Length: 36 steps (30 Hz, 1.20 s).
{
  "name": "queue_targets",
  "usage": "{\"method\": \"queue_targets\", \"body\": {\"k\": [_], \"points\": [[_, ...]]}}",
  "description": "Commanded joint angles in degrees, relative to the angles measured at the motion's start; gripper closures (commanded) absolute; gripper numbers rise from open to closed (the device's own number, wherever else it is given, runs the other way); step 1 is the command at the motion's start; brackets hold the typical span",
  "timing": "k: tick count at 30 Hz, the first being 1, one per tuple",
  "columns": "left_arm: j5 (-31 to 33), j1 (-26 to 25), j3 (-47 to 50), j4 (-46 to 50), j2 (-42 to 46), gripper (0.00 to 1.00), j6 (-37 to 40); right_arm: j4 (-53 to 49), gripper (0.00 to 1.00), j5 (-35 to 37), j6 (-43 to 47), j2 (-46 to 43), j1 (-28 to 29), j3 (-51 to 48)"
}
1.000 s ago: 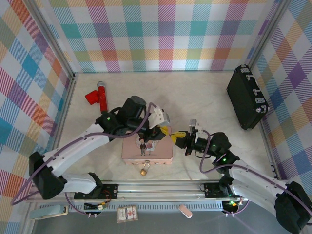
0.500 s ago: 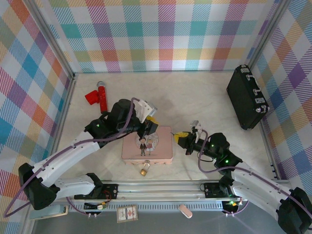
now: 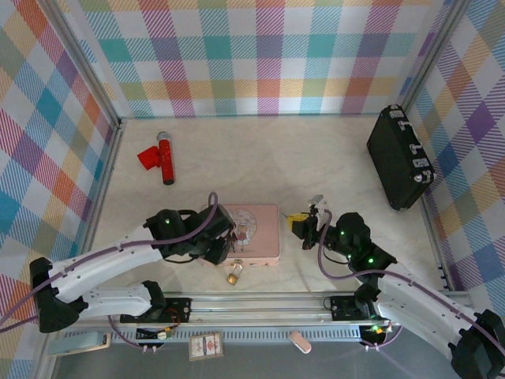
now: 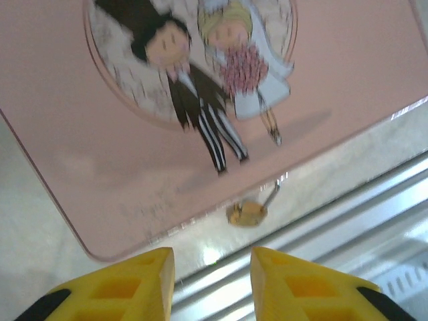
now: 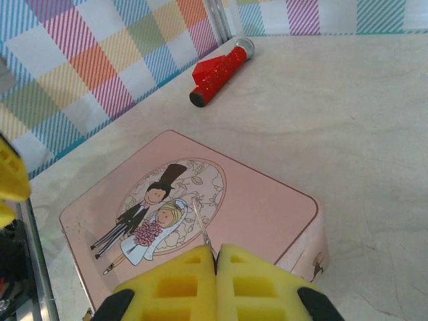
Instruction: Unlock the padlock with the key
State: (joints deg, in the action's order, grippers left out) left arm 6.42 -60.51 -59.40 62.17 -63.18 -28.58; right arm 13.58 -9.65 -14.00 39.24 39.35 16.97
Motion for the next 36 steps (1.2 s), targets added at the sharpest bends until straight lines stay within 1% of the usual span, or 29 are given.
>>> {"method": "queue_targets", "body": {"k": [1,3,4,8,12,17,20,23,26,29,34,36], "points": [[2.49,-3.59,2.19,4.72,0.69,0.62,-11.48,0.19,1.00,0.69,2.02,0.31,0.15,2.10],[5.87,-6.93,3.53,4.98,0.51,0.60,-14.42,0.43,1.00,0.68,2.16,0.07,0.15,1.95],[6.73,-7.83,4.40,4.62,0.39,0.60,-15.78,0.58,1.00,0.75,2.22,-0.11,0.20,1.82],[7.82,-9.82,9.58,-2.17,0.13,0.60,-20.64,0.49,1.00,1.36,2.25,-1.13,0.20,1.04],[8.34,-10.24,13.18,-11.47,-1.90,0.59,-22.95,-0.16,1.00,2.31,1.71,-3.47,0.19,0.15],[9.33,-11.42,12.64,-18.65,-7.59,0.54,-25.03,-2.16,1.00,3.46,1.33,-7.43,0.20,-0.80],[10.31,-12.34,11.72,-20.95,-12.03,0.52,-25.90,-1.74,1.00,4.28,0.75,-9.07,0.20,-1.91],[12.09,-12.35,11.75,-25.46,-15.75,0.49,-26.26,0.21,1.00,3.32,0.50,-10.23,0.15,-3.23],[14.75,-11.10,9.52,-27.42,-19.95,0.48,-24.86,-0.74,1.00,4.02,-0.24,-10.94,0.18,-3.03],[17.04,-8.89,6.65,-29.83,-23.54,0.48,-20.00,-2.07,1.00,4.20,-0.62,-11.51,0.20,-2.97],[15.14,-2.77,6.22,-36.01,-25.10,0.49,-12.39,-3.68,1.00,4.88,-1.45,-14.00,0.20,-3.87],[13.36,-0.14,6.05,-38.89,-26.03,0.49,-9.74,-4.32,1.00,5.24,-1.51,-14.54,0.20,-3.83]]}}
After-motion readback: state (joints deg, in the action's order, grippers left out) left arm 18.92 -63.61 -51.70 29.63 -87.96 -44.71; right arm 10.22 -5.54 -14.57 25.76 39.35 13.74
